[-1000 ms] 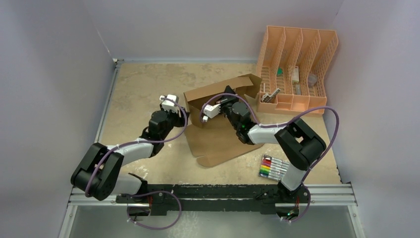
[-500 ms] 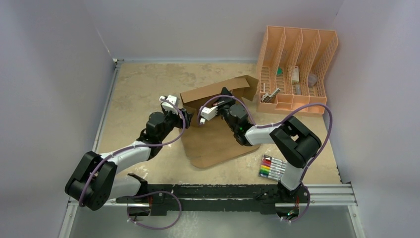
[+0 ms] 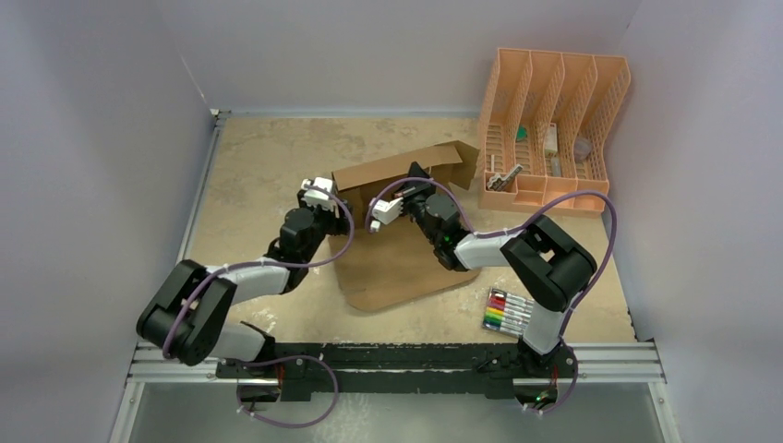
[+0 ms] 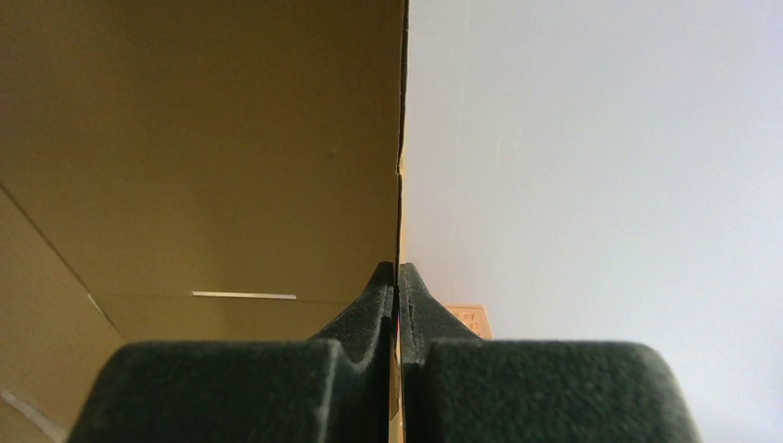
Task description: Fold the paper box
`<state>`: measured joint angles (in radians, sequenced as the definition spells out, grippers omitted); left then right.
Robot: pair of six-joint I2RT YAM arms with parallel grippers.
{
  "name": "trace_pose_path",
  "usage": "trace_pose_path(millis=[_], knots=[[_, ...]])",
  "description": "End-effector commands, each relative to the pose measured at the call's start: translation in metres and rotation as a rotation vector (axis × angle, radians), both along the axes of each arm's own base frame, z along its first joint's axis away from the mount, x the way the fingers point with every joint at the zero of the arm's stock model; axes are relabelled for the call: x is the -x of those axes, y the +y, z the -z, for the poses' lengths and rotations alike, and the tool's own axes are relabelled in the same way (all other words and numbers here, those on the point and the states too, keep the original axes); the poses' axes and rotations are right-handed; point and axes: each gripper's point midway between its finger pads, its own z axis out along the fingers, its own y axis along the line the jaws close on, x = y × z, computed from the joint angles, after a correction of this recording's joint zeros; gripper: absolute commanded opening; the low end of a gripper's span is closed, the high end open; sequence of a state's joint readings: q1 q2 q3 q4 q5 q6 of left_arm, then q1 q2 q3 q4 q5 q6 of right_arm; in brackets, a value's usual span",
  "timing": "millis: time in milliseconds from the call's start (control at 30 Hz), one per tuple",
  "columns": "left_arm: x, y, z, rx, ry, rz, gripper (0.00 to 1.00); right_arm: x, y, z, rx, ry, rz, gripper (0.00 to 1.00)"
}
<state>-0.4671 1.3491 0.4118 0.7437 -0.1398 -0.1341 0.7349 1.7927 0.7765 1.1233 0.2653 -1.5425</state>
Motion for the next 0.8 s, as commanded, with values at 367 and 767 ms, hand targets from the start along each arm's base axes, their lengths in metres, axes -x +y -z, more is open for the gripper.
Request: trace_pose_path(millis=[367,767], knots=[[-0.058,0.007,-0.003,0.033,-0.156,-0.182,0.58,0.015,0.027,0.021,0.039,0.147,-0.128,0.00],[-0.083,0.033,-0.006,0.085,-0.226,-0.407,0.48,0.022,0.037,0.019,0.026,0.205,-0.169,0.00]])
